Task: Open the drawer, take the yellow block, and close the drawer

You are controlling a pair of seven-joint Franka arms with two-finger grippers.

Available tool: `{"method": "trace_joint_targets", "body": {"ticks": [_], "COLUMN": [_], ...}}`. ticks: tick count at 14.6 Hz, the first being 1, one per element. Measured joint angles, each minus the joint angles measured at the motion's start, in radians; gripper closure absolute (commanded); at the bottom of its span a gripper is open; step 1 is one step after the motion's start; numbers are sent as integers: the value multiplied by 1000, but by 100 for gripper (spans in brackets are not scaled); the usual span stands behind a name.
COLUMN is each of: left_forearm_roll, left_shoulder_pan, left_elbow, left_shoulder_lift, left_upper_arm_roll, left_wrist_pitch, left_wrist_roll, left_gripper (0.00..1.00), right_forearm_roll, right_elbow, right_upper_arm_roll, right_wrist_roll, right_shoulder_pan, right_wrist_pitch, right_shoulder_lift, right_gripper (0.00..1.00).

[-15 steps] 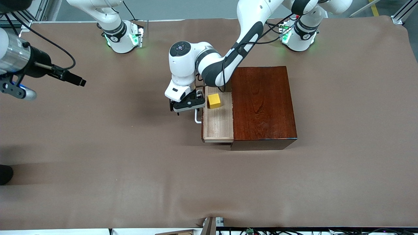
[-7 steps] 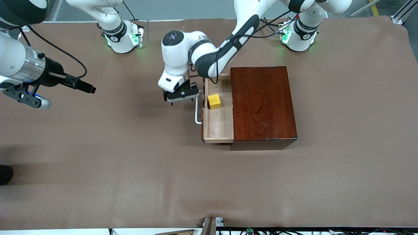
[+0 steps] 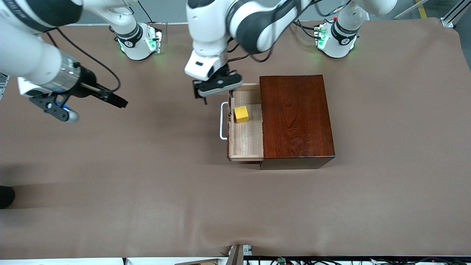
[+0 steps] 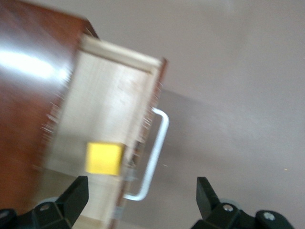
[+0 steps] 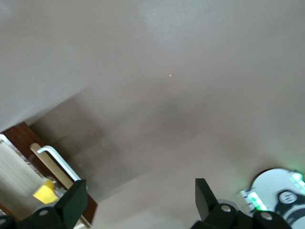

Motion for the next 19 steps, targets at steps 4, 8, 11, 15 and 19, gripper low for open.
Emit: {"method": "trace_joint_targets", "body": {"ticks": [4,8,11,15,19], "left_forearm_roll": [-44,-53,-53,-57,-72], "left_shoulder_pan": [127,230,329,453,566], "left_elbow": [-3,-7,-7,-45,-143], "left_shoulder_lift": [-95,-135,-171,-232,-318], "left_upper_arm_roll": [-1,-2,-2,-3,-3], "left_wrist_pitch": [-129,-228,-304,-357,-362], "left_wrist_roll": [133,268,453,648,829], "left_gripper": [0,0,0,0,0], "right_forearm_roll": [1,1,9,26,26], "right_elbow": [0,0,0,0,0], "right_upper_arm_roll": [2,3,3,3,4], "right_wrist_roll": [184,381,486,637,827], "right_shoulder_pan": [104,187,222,275,362], "right_wrist_pitch": [46,86,109,186,297], "right_shoulder_lift": [25,56,76,115,169], "right_gripper": [0,0,0,0,0]}}
